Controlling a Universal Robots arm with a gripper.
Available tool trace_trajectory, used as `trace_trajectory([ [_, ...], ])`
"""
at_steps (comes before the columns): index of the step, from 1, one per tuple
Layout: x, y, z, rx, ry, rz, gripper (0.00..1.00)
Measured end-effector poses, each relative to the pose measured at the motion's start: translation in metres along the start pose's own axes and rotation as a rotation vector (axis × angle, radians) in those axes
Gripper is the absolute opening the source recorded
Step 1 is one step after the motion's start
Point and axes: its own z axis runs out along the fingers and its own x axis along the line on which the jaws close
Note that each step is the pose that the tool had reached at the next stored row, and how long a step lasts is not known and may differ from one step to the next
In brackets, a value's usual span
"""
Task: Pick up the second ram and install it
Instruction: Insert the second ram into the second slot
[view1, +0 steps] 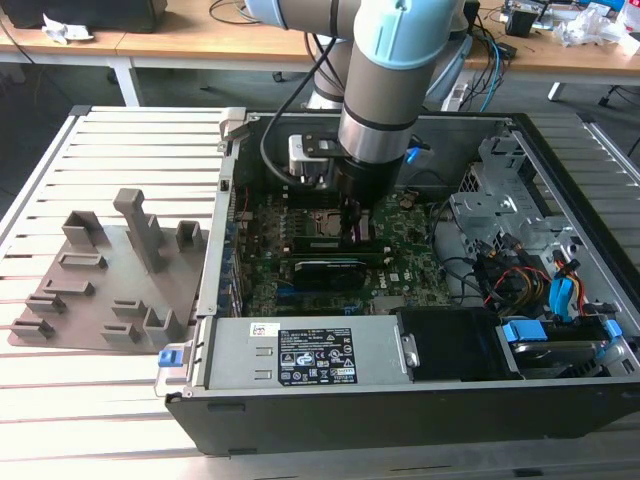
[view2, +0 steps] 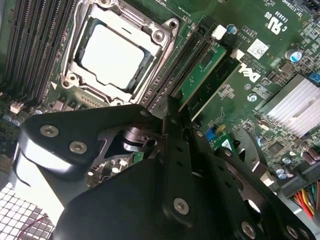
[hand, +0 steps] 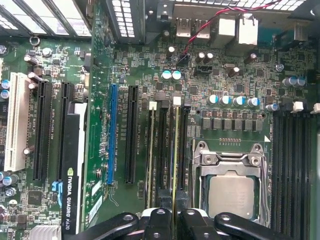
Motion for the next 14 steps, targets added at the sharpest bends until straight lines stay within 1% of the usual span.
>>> trace_trajectory([
  [3, 0.0000, 0.0001, 0.0005, 0.0007, -0.0001, 0.000, 0.14],
  [5, 0.0000, 0.0022, 0.0004, 0.0029, 0.0000, 0.000, 0.14],
  [8, -0.0001, 0.0023, 0.0003, 0.0031, -0.0035, 0.000, 0.14],
  [14, 0.0002, 0.0020, 0.0018, 0.0030, -0.0046, 0.000, 0.14],
])
